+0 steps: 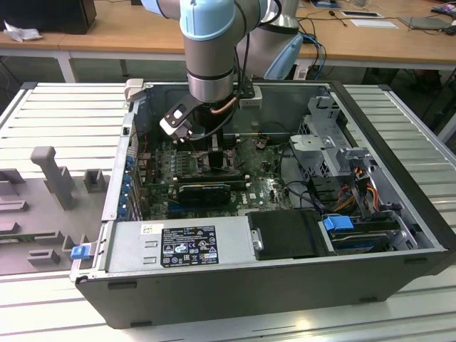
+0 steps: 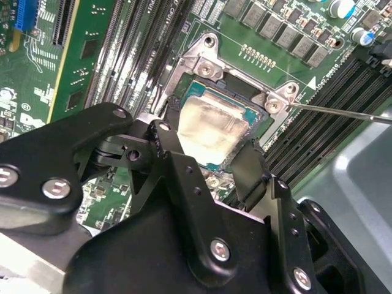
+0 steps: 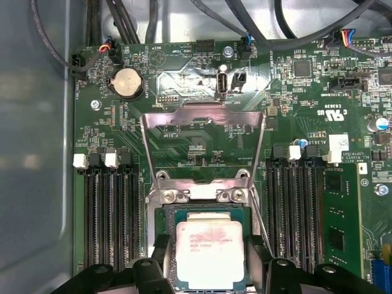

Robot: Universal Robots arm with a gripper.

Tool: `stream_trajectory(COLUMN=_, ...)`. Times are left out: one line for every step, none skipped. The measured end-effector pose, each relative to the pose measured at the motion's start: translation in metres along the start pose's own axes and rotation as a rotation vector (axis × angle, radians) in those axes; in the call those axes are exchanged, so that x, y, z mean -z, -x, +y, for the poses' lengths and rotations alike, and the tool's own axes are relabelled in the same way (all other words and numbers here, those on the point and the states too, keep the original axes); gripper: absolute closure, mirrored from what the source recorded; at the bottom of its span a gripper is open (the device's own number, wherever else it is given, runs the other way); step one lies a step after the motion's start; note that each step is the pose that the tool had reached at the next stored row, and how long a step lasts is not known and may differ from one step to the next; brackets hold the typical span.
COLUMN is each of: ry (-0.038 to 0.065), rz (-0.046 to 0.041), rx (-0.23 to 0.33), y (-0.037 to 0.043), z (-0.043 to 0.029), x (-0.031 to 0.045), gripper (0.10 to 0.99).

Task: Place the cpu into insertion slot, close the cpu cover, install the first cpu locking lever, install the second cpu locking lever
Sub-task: 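Place the cpu into insertion slot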

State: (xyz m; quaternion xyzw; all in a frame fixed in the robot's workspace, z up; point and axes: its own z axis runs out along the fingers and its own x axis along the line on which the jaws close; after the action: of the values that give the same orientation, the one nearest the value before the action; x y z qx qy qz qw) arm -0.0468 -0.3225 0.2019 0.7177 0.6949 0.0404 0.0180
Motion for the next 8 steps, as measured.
stream_trajectory(ry=0.0, rz=0.003, rx=0.0, y=-0.0004, z=0.0, x=-0.0001, gripper=0.482)
stream_trajectory(ry=-0.001, rz=0.0066, rx=-0.001, y=-0.0008, z=-0.0001, x=-0.0003, gripper=0.482)
stream_trajectory(ry=-0.001, rz=0.0119, rx=-0.001, y=-0.001, z=-0.0001, x=-0.0003, gripper=0.482)
stream_trajectory(ry=-0.001, rz=0.0156, rx=-0.002, y=-0.001, z=0.0, x=-0.0004, gripper=0.482)
stream_trajectory(ry=-0.002, rz=0.0194, rx=-0.002, y=-0.001, z=0.0001, x=-0.0004, gripper=0.482)
stream_trajectory(ry=-0.002, rz=0.0208, rx=-0.002, y=-0.0011, z=0.0001, x=-0.0005, gripper=0.482)
stream_trajectory(ry=-0.002, rz=0.0205, rx=-0.002, y=-0.001, z=0.0002, x=0.0008, gripper=0.482)
stream_trajectory(ry=-0.002, rz=0.02, rx=-0.002, y=-0.0011, z=0.0003, x=0.0016, gripper=0.482)
